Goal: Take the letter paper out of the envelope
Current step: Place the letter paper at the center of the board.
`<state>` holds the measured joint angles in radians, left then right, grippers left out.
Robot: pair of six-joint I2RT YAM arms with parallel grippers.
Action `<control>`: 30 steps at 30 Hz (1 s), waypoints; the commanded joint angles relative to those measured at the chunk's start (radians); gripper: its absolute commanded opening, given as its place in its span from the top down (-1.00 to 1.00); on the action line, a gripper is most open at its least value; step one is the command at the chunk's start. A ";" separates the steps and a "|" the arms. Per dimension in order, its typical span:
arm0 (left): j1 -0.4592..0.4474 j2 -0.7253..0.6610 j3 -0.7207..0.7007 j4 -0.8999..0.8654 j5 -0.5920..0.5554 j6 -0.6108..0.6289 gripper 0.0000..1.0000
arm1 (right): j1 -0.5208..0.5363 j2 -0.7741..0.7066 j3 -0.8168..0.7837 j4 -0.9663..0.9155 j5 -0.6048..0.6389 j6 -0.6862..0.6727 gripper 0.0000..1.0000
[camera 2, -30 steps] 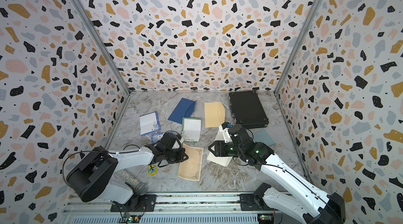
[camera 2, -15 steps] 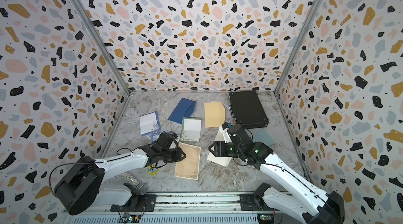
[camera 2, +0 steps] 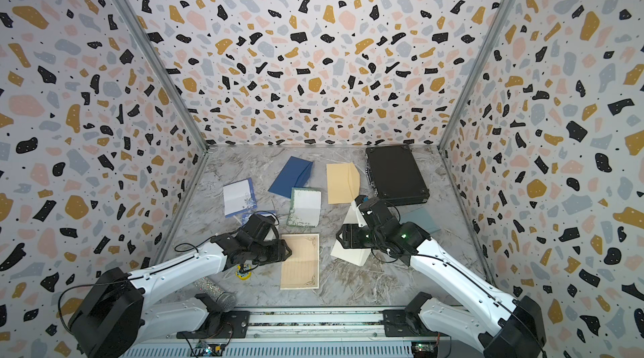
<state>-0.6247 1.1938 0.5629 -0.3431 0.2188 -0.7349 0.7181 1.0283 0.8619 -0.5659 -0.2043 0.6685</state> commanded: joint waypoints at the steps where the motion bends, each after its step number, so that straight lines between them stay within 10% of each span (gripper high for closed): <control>1: -0.003 -0.037 0.056 -0.088 -0.039 0.025 -0.24 | -0.002 -0.004 0.056 -0.029 0.039 -0.024 -0.40; 5: -0.004 -0.115 0.127 -0.190 -0.084 0.002 -0.45 | -0.003 -0.025 0.078 -0.022 0.061 -0.045 -0.47; 8: -0.004 -0.172 0.215 -0.280 -0.139 -0.011 -0.99 | -0.002 -0.031 0.115 -0.046 0.088 -0.073 -0.77; 18: -0.003 -0.260 0.478 -0.488 -0.392 -0.007 -0.99 | -0.003 -0.069 0.213 -0.107 0.316 -0.157 -0.99; 25: 0.009 -0.196 0.625 -0.688 -0.874 -0.013 -0.99 | -0.002 -0.015 0.253 -0.036 0.776 -0.228 -0.99; 30: 0.160 -0.271 0.411 -0.321 -0.877 0.265 -0.99 | -0.028 -0.015 0.102 0.291 0.972 -0.477 -0.99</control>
<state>-0.5266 0.9562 1.0668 -0.8280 -0.5632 -0.6331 0.7048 1.0065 1.0183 -0.4587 0.5735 0.3584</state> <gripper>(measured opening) 0.993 0.996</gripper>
